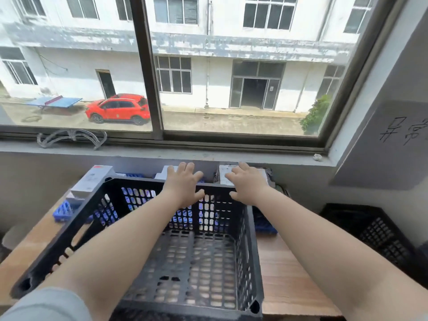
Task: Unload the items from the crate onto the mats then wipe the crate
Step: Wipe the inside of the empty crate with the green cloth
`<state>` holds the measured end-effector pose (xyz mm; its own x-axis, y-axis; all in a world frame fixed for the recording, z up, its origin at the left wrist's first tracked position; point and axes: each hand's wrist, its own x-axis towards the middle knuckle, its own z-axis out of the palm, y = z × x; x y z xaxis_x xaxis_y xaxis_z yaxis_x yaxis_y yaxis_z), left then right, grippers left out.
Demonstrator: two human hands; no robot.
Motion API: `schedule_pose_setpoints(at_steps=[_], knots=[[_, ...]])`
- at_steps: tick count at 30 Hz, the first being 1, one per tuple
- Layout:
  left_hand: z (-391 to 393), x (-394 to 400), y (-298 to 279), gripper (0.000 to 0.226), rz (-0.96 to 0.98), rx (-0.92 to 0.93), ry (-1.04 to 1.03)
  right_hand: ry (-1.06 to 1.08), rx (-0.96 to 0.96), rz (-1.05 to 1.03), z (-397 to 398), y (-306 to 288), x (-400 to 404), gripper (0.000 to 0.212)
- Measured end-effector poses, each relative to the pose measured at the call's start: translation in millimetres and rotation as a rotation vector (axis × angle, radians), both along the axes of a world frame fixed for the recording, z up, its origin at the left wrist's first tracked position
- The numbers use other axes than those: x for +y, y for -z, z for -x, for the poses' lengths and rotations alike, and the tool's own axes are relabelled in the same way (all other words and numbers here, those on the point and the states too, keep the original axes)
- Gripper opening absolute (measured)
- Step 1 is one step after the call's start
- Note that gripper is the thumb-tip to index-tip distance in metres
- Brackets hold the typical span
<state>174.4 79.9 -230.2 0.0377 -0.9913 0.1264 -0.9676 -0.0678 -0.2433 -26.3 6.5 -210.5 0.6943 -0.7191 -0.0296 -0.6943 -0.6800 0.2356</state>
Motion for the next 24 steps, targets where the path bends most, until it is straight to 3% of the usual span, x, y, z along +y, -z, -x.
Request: schedule_pose_setpoints(at_steps=[4,9,14,16,24], knots=[[-58.8,29.8,3.3,0.062,-0.016,0.021,0.042,0.015,-0.022,0.005,-62.8,20.2,46.9,0.065],[-124.1,72.0,14.7,0.063,-0.069,-0.013,0.110,0.117,0.002,-0.078,-114.5,48.3,97.9,0.067],[-176.6,108.4,26.7,0.069,-0.092,-0.067,0.098,0.297,0.332,-0.137,-114.5,52.0,130.9,0.085],[-194.6,119.6,30.3,0.068,-0.088,-0.092,0.095,0.359,0.376,-0.148,-105.5,51.5,136.5,0.089],[-202.9,143.0,35.1,0.063,-0.107,0.042,0.132,0.394,0.156,-0.234,-97.3,57.4,152.8,0.093]])
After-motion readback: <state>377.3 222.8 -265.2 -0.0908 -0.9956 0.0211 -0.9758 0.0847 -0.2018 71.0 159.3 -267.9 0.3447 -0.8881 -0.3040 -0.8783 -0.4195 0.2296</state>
